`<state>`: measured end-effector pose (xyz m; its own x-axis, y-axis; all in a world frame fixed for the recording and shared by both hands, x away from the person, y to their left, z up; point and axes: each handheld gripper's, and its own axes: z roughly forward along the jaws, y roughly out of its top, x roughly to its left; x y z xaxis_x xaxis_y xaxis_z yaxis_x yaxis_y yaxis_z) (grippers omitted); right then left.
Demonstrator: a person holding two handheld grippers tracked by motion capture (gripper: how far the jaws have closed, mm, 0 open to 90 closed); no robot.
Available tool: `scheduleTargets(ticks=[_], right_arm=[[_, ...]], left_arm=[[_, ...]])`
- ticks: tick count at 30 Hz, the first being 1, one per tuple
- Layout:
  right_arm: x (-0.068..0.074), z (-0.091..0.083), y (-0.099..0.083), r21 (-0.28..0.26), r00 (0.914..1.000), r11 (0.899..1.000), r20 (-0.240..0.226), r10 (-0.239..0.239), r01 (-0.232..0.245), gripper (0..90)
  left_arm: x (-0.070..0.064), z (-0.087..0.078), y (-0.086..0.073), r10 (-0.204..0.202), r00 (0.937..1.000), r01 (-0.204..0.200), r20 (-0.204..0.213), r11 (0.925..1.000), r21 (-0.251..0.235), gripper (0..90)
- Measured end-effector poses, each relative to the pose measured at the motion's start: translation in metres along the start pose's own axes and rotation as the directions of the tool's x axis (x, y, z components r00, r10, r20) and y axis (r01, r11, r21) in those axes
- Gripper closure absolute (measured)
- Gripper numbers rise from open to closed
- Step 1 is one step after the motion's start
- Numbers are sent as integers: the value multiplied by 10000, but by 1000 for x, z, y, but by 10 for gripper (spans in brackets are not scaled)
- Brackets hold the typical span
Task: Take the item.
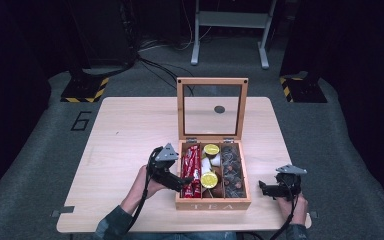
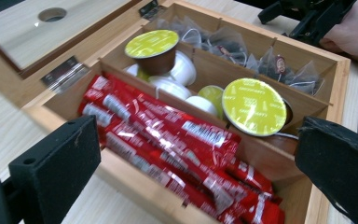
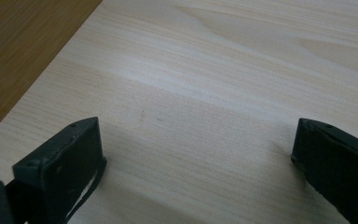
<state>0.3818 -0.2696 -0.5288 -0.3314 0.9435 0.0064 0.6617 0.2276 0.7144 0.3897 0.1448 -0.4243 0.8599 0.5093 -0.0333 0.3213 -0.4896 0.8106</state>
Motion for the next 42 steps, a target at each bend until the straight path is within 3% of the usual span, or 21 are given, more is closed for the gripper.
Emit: scheduleTargets(ticks=[10,22,26,32,36,42], right_arm=[[0,0,0,-12,10000,10000,-4,-6,6,16],[0,0,0,46,10000,10000,-21,-23,24,16],[-1,-1,0,80,9999,9999,-67,-127,127,17],[-1,-1,0,55,9999,9999,-103,-101,102,19],[-1,-1,0,53,9999,9999,-102,-99,100,19],[0,-1,0,57,9999,10000,-105,-79,79,19]], left_arm=[[-13,30,9,293,9984,-311,488,9989,357,1],[-33,59,19,997,9900,-1091,1000,9896,936,30],[-38,66,19,1443,9829,-1576,1149,9805,1170,145],[-40,75,17,1568,9803,-1738,1205,9738,1466,238],[-41,77,16,1674,9814,-1807,941,9709,1573,364],[-42,77,16,1674,9817,-1800,904,9709,1577,376]])
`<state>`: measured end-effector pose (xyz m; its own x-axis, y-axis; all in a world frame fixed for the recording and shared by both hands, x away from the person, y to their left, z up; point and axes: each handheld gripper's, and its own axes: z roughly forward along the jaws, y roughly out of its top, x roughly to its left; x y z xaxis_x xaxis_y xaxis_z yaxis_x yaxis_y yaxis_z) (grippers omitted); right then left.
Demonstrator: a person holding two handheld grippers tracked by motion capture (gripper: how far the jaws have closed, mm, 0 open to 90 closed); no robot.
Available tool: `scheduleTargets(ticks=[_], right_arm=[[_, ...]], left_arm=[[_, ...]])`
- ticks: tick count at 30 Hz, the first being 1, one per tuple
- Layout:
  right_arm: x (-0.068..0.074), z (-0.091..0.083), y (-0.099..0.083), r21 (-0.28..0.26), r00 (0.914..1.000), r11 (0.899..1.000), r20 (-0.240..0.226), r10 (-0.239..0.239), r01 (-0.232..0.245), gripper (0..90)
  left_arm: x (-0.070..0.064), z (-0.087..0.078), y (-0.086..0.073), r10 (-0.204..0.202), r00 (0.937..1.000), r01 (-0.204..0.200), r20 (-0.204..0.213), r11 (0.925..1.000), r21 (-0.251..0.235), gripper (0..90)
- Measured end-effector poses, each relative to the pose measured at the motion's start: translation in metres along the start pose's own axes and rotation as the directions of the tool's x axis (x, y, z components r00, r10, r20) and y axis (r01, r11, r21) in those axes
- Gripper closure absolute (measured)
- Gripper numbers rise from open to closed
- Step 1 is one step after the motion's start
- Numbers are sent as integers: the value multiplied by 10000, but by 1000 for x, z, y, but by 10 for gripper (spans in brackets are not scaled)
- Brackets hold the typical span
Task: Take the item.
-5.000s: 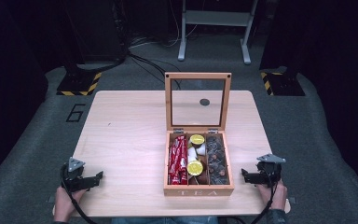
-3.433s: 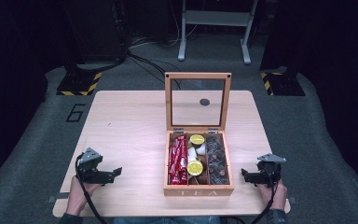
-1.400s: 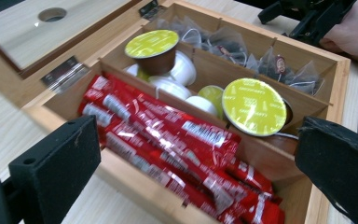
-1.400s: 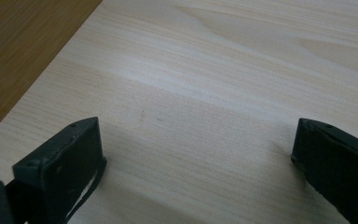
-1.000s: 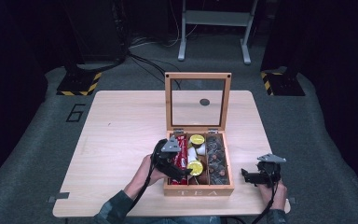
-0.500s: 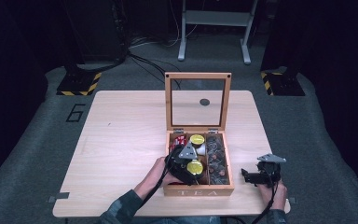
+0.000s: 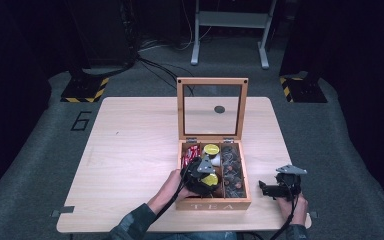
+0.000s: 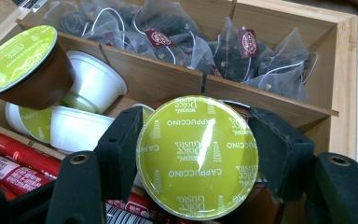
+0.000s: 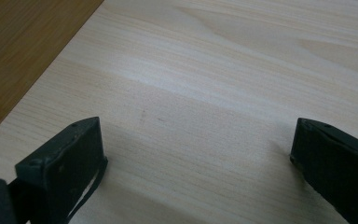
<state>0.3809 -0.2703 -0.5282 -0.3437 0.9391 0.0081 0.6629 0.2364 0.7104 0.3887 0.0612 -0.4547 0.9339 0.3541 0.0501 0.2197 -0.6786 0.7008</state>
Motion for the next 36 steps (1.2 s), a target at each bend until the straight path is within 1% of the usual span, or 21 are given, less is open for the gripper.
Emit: scheduleTargets(ticks=[1,3,5,9,11,14,19,23,24,26,29,31,32,33,34,35,36], right_arm=[[0,0,0,-6,10000,10000,1,-23,23,19],[0,0,0,-3,10000,10000,2,-17,17,19],[0,0,0,-6,10000,10000,2,-20,20,19],[0,0,0,-4,10000,10000,0,-15,15,19],[0,0,0,2,10000,10000,-1,5,-5,19],[0,0,0,-4,10000,10000,-1,-20,20,19],[0,0,0,-4,10000,10000,0,-22,22,19],[0,0,0,-7,10000,10000,0,-23,23,19],[0,0,0,-6,10000,10000,-1,-21,21,19],[0,0,0,-7,10000,10000,0,-22,22,19],[0,0,0,-50,10000,10000,12,2,-2,20],[0,0,0,-6,10000,10000,-1,-20,20,19],[0,0,0,-6,10000,10000,2,-19,19,19],[0,0,0,-6,10000,10000,-1,-19,19,19],[0,0,0,-4,10000,10000,1,-21,21,19],[0,0,0,-6,10000,10000,1,-20,20,19],[0,0,0,-2,10000,10000,-3,-20,20,19]], left_arm=[[0,-1,0,-30,10000,30,43,10000,-13,377],[0,-2,1,-30,10000,30,-9,10000,-81,378],[-1,-5,2,57,10000,-58,-17,9999,-131,378],[-1,-8,1,-43,10000,44,48,9996,-284,379],[-1,-10,1,-7,10000,8,34,9994,-356,379],[0,-13,0,-133,9999,134,36,9988,-475,379],[2,-19,-1,-109,9999,112,57,9983,-570,380],[2,-25,0,-101,9999,95,-92,9977,-675,380],[3,-27,0,-136,9999,131,-60,9976,-674,380],[3,-30,-1,-239,9996,227,-133,9964,-821,380],[4,-35,-2,-223,9996,207,-166,9954,-930,380],[5,-37,-3,-378,9992,364,-107,9934,-1086,380],[6,-39,-3,-331,9993,312,-161,9938,-1064,380],[6,-40,-4,-390,9991,367,-177,9928,-1139,381],[7,-41,-4,-358,9991,332,-219,9933,-1109,381],[7,-42,-5,-444,9988,416,-215,9923,-1163,380],[8,-43,-6,-443,9987,414,-235,9928,-1128,380]])
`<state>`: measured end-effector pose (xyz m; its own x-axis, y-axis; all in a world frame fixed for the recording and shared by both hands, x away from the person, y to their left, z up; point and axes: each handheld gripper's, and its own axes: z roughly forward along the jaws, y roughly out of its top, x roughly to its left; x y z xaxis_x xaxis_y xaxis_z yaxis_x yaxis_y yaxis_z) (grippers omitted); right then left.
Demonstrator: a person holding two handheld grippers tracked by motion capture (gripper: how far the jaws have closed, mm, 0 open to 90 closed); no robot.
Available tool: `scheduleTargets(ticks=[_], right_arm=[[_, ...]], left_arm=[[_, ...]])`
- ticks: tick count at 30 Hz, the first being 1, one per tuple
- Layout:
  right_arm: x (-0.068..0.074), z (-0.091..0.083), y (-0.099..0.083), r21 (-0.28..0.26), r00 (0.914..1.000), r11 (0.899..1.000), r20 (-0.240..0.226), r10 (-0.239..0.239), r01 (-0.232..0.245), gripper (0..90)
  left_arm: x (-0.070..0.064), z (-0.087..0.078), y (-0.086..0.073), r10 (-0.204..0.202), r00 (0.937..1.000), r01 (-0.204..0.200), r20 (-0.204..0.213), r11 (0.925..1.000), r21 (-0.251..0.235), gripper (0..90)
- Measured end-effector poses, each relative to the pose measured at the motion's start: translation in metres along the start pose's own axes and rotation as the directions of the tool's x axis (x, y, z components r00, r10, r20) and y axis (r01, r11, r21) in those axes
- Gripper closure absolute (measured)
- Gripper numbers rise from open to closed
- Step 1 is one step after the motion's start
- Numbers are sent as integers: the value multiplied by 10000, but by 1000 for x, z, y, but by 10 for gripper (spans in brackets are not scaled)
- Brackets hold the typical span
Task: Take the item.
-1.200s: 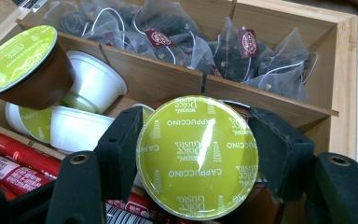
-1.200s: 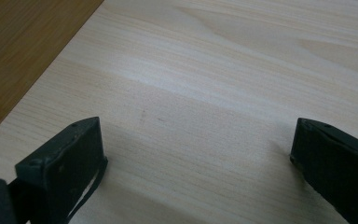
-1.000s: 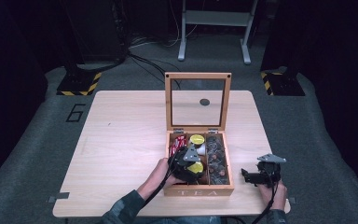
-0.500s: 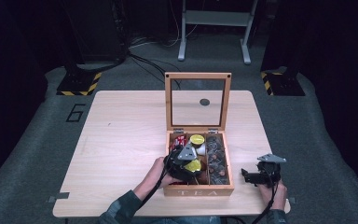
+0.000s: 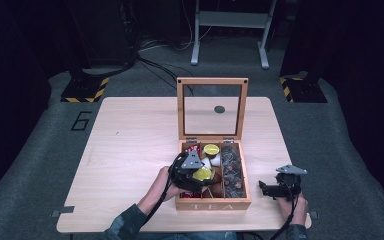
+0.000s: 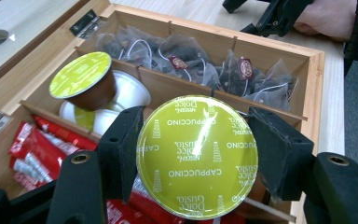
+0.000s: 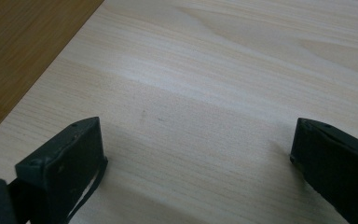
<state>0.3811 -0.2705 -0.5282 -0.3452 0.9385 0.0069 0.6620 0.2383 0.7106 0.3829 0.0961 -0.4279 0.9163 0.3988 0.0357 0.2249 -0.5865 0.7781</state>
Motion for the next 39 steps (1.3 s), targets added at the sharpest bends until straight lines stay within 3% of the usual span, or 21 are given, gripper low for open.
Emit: scheduleTargets(ticks=[16,33,37,39], right_arm=[[0,0,0,-8,10000,10000,4,1,-1,19],[0,0,0,-7,10000,10000,7,9,-9,20],[0,0,0,-6,10000,10000,6,10,-10,20],[0,0,0,-7,10000,10000,6,11,-11,19]], left_arm=[[15,-29,-10,-426,9979,402,-482,9979,-502,381],[36,-64,-25,-812,9874,716,-1356,9947,-741,381],[48,-82,-33,-1215,9747,1043,-1877,9896,-988,381],[54,-91,-37,-1429,9645,1193,-2220,9860,-1165,381]])
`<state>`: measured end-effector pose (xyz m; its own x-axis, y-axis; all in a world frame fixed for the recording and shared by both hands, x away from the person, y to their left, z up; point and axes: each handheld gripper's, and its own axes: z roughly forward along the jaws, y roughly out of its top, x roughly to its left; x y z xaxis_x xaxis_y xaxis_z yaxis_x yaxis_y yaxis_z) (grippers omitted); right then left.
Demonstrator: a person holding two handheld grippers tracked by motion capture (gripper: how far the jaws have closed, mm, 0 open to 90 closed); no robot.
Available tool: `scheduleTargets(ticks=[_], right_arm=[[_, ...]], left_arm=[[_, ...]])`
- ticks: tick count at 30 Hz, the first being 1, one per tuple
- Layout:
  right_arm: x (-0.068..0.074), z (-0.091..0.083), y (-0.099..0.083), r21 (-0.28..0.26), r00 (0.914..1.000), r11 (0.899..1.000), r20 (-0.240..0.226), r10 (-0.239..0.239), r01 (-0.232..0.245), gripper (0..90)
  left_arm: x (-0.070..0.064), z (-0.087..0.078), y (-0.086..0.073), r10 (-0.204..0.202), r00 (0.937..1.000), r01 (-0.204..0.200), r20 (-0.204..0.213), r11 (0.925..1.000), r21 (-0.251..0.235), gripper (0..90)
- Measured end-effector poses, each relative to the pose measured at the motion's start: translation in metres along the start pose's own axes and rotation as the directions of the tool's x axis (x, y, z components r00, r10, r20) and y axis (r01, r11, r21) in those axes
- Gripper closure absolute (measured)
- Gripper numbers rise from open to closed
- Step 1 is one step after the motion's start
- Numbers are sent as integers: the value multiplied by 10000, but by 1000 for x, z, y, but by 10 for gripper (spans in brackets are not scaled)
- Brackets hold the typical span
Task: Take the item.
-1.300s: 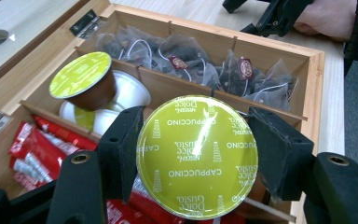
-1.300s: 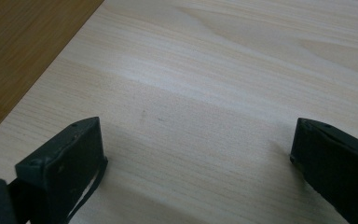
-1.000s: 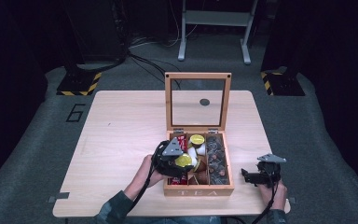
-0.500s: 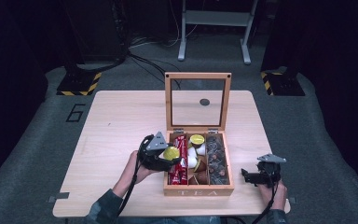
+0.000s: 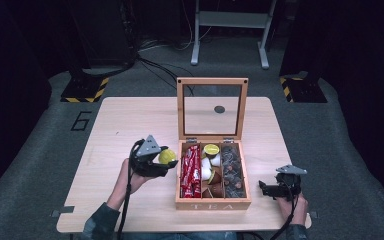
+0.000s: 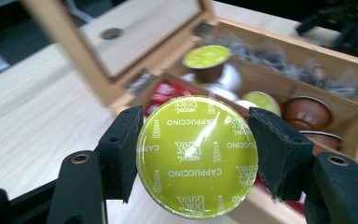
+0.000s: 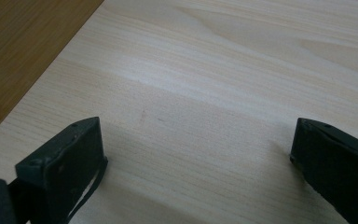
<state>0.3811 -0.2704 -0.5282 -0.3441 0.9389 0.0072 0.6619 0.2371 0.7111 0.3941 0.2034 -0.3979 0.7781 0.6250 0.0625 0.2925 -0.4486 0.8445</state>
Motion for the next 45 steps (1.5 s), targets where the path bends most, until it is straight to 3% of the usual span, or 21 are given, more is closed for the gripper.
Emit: scheduleTargets(ticks=[6,16,21,29,35,40,45], right_arm=[[0,0,0,0,10000,10000,23,43,-43,20],[1,1,0,-76,9999,9999,81,83,-82,20],[1,1,0,-82,9999,9999,98,92,-91,20],[1,1,0,-85,9999,9999,105,100,-99,20],[1,1,0,-81,9999,9999,105,96,-95,20],[1,1,0,-77,9999,9999,101,94,-93,20],[1,1,0,-76,9999,9999,101,94,-93,20]], left_arm=[[28,-17,-12,-738,9937,725,-840,9972,-183,381],[56,-29,-34,-1109,9757,1118,-1890,9937,-59,381],[66,-26,-43,-1482,9670,1493,-2074,9887,-102,381],[75,-22,-53,-1706,9432,1745,-2850,9846,-120,381],[82,-15,-62,-1936,9284,2027,-3173,9792,-44,381],[89,-6,-69,-2366,9141,2516,-3293,9678,30,381],[97,4,-77,-2657,9073,2870,-3258,9578,182,381]])
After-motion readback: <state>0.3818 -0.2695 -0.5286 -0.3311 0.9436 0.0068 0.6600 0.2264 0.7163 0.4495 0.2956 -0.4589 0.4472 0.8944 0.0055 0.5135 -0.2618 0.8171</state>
